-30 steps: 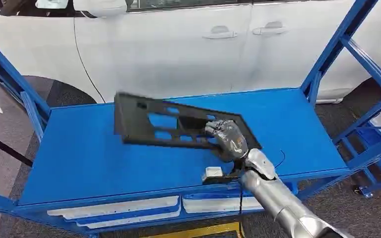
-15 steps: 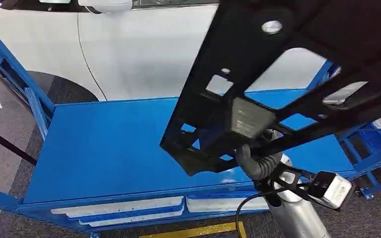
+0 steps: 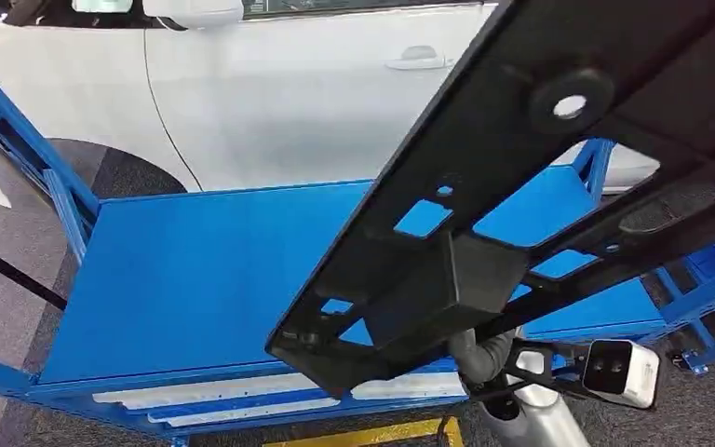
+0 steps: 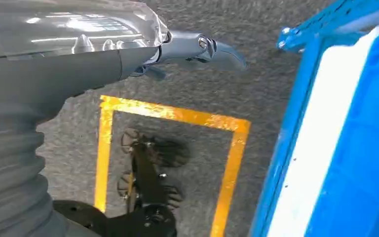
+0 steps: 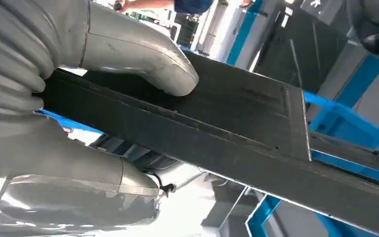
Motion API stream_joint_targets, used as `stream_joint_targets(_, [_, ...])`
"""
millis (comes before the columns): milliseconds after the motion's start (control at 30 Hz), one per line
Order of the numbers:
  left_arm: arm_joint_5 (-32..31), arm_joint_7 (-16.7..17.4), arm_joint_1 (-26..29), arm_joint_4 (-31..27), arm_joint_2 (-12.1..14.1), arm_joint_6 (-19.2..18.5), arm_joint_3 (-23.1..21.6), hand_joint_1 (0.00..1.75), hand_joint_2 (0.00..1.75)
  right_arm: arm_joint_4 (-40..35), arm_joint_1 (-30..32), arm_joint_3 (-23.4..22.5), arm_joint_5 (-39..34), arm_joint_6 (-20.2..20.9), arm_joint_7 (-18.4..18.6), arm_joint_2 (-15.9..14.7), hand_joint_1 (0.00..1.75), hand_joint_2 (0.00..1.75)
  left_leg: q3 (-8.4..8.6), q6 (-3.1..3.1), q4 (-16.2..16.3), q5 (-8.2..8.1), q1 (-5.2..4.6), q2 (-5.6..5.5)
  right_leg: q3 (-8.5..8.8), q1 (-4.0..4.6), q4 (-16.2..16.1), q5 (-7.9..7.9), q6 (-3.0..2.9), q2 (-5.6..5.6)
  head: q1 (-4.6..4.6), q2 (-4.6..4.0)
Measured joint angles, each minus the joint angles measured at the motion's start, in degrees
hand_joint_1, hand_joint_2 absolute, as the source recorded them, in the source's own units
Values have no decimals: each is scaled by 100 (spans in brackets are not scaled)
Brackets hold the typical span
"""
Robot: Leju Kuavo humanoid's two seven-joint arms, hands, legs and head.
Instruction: Take the parts from the cabinet and place them on the table.
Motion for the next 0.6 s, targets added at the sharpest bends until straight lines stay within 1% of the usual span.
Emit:
stream_joint_targets(33, [-7, 17, -6, 0, 0, 4, 2, 0, 175, -13, 49, 31, 24, -28, 7, 31, 175, 175, -100, -5, 252, -241, -2, 16, -14, -7, -23, 28, -47, -1, 0, 0])
stream_joint_targets(67, [0, 28, -11, 0, 2, 11, 4, 0, 175, -31, 110, 52, 39, -39, 11, 52, 175, 175, -278, -20, 719, -532, 6, 18, -45, 0, -21, 43, -59, -4, 0, 0])
stream_joint_targets(100, [-2, 37, -11, 0, 4, 20, 9, 0, 175, -31, 158, 61, 46, -41, 20, 61, 175, 175, -447, -39, 1174, -766, 7, 18, -75, 9, -9, 58, -71, -15, 0, 0])
stream_joint_targets(133, [0, 41, -7, 0, 13, 28, 20, 0, 175, -31, 196, 91, 52, -41, 28, 63, 175, 175, -583, -53, 1555, -928, 7, 18, -114, 16, 7, 75, -69, -23, 0, 0])
stream_joint_targets(167, [-2, 44, -5, 0, 15, 31, 24, 0, 175, -31, 228, 111, 57, -41, 35, 67, 175, 175, -618, -63, 1716, -958, 9, 18, -156, 18, 30, 94, -64, -23, 0, 0])
stream_joint_targets(200, [-2, 46, -6, 0, 17, 37, 28, 0, 175, -31, 251, 120, 57, -41, 35, 72, 175, 175, -513, -66, 1587, -861, 12, 19, -197, 18, 53, 109, -55, -22, 0, 0])
stream_joint_targets(233, [-2, 48, -9, 0, 20, 42, 31, 0, 175, -31, 266, 127, 57, -41, 37, 72, 175, 175, -255, -63, 1162, -658, 15, 20, -239, 16, 83, 127, -41, -22, 0, 0])
stream_joint_targets(267, [-2, 48, -13, 0, 22, 42, 33, 0, 175, -31, 271, 127, 57, -41, 37, 72, 175, 175, 63, -59, 631, -445, 22, 20, -272, 11, 114, 141, -22, -20, 0, 0])
stream_joint_targets(300, [-2, 48, -22, 0, 28, 44, 35, 0, 175, -35, 273, 129, 55, -41, 39, 74, 175, 175, 398, -53, 80, -293, 33, 19, -310, 10, 162, 156, 0, -19, 0, 0])
stream_joint_targets(333, [0, 52, -41, 0, 26, 57, 35, 0, 175, -42, 295, 129, 48, -67, 31, 76, 175, 175, 403, -7, -13, -352, -13, 5, -336, 50, 192, 178, 41, -17, 0, 0])
stream_joint_targets(367, [0, 48, -40, 0, 26, 74, 39, 0, 175, -42, 334, 129, 48, -111, 9, 83, 175, 175, 376, 35, -34, -296, -4, -10, -341, 48, 199, 193, 64, -17, 0, 0])
stream_joint_targets(400, [0, 52, -25, 0, 26, 87, 46, 0, 175, -42, 405, 129, 59, -146, -28, 105, 175, 175, 362, 62, -26, -277, -6, -11, -338, 46, 185, 224, 102, -17, 2, 0])
stream_joint_targets(467, [-4, 57, -5, 0, 26, 96, 66, 0, 175, -44, 556, 129, 153, -162, -55, 118, 175, 175, 339, 141, -33, -206, -39, -6, -336, 27, 142, 308, 186, -9, 0, 0])
stream_joint_targets(500, [-11, 57, -4, 0, 26, 96, 68, 0, 175, -44, 590, 129, 168, -153, -57, 118, 175, 175, 311, 172, -77, -146, -3, 5, -357, 21, 154, 312, 202, 2, 2, 0])
stream_joint_targets(533, [-55, 72, -19, 0, 24, 96, 70, 0, 175, -48, 639, 131, 181, -127, -66, 118, 175, 175, 260, 218, -73, -76, 5, 33, -444, -1, 330, 1, 242, 23, 2, 0])
stream_joint_targets(567, [-61, 76, -19, 0, 24, 96, 70, 0, 175, -52, 640, 131, 186, -120, -68, 116, 175, 175, 190, 248, -72, -22, 5, 44, -565, -11, 683, -365, 267, 26, 2, 0])
stream_joint_targets(600, [-96, 87, -18, 0, 28, 96, 70, 0, 175, -68, 654, 131, 208, -116, -72, 116, 175, 175, 116, 255, -68, 32, 0, 48, -702, -24, 1147, -698, 295, 24, 0, 0])
